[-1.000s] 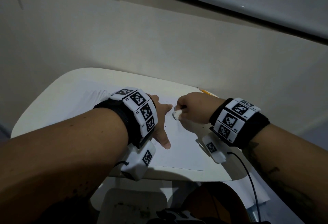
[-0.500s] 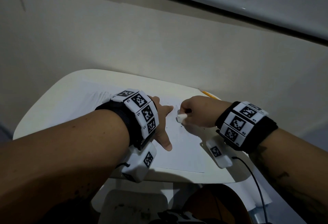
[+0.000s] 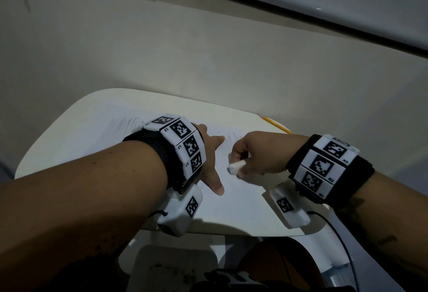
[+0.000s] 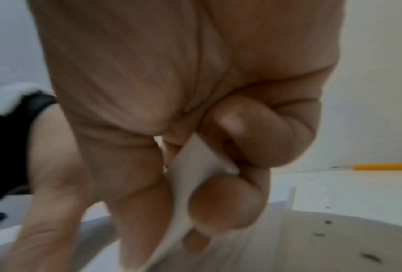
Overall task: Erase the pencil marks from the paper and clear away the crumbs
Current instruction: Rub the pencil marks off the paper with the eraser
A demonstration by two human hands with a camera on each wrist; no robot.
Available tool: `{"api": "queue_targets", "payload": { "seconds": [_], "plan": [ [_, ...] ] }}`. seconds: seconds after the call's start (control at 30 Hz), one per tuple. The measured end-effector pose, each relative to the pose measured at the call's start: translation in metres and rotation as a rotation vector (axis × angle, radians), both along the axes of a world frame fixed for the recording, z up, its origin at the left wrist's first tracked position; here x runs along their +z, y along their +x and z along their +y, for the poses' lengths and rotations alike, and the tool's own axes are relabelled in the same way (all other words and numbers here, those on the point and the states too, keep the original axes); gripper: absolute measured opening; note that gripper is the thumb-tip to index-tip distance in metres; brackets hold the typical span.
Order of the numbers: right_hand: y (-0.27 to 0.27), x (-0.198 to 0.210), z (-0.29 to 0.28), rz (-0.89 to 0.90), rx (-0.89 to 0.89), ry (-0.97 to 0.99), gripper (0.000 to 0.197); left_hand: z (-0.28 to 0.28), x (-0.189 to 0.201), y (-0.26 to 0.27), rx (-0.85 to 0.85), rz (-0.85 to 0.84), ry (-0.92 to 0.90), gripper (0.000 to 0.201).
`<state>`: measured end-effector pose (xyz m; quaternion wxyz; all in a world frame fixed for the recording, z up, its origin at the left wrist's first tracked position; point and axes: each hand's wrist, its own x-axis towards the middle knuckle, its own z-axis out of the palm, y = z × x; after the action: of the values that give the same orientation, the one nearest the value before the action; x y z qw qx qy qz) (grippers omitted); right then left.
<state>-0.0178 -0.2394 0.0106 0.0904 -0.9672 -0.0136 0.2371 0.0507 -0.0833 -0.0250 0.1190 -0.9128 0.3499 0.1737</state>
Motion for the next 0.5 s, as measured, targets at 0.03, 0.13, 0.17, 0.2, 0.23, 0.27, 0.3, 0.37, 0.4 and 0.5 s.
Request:
{"api": "queue_targets", "payload": {
  "seconds": [0.03, 0.13, 0.17, 0.2, 0.23, 0.27, 0.3, 0.37, 0.4, 0.5],
  "plan": [
    [-0.003, 0.001, 0.001, 0.046, 0.016, 0.016, 0.012, 0.000, 0.000, 0.000, 0.003, -0.002, 0.002, 0.140],
    [-0.002, 0.001, 0.003, 0.011, 0.010, 0.001, 0.016, -0.001, 0.001, 0.000, 0.004, 0.004, 0.008, 0.140],
    [0.001, 0.000, 0.003, -0.034, -0.012, -0.010, 0.019, -0.001, 0.002, 0.000, 0.002, 0.005, 0.006, 0.140],
    [0.004, -0.001, 0.003, -0.072, -0.033, -0.016, 0.020, -0.001, 0.002, 0.000, 0.001, 0.006, 0.005, 0.140],
    [0.005, -0.002, 0.003, -0.096, -0.046, -0.018, 0.020, -0.001, 0.001, 0.000, 0.000, 0.006, 0.003, 0.140],
    [0.005, -0.003, 0.004, -0.104, -0.049, -0.014, 0.020, -0.001, 0.001, 0.000, -0.001, 0.005, 0.004, 0.141],
    [0.003, -0.002, 0.004, -0.099, -0.039, -0.006, 0.018, -0.001, 0.001, 0.000, -0.002, 0.002, 0.006, 0.141],
    [-0.005, 0.000, 0.006, -0.042, 0.011, 0.007, 0.015, -0.001, 0.001, 0.000, 0.002, 0.000, 0.016, 0.140],
    [-0.009, 0.001, 0.007, 0.006, 0.037, 0.013, 0.014, -0.002, 0.002, 0.000, 0.005, 0.001, 0.020, 0.139],
    [-0.013, 0.002, 0.008, 0.075, 0.042, 0.015, 0.017, -0.002, 0.003, -0.001, 0.003, 0.001, 0.020, 0.137]
  ]
}}
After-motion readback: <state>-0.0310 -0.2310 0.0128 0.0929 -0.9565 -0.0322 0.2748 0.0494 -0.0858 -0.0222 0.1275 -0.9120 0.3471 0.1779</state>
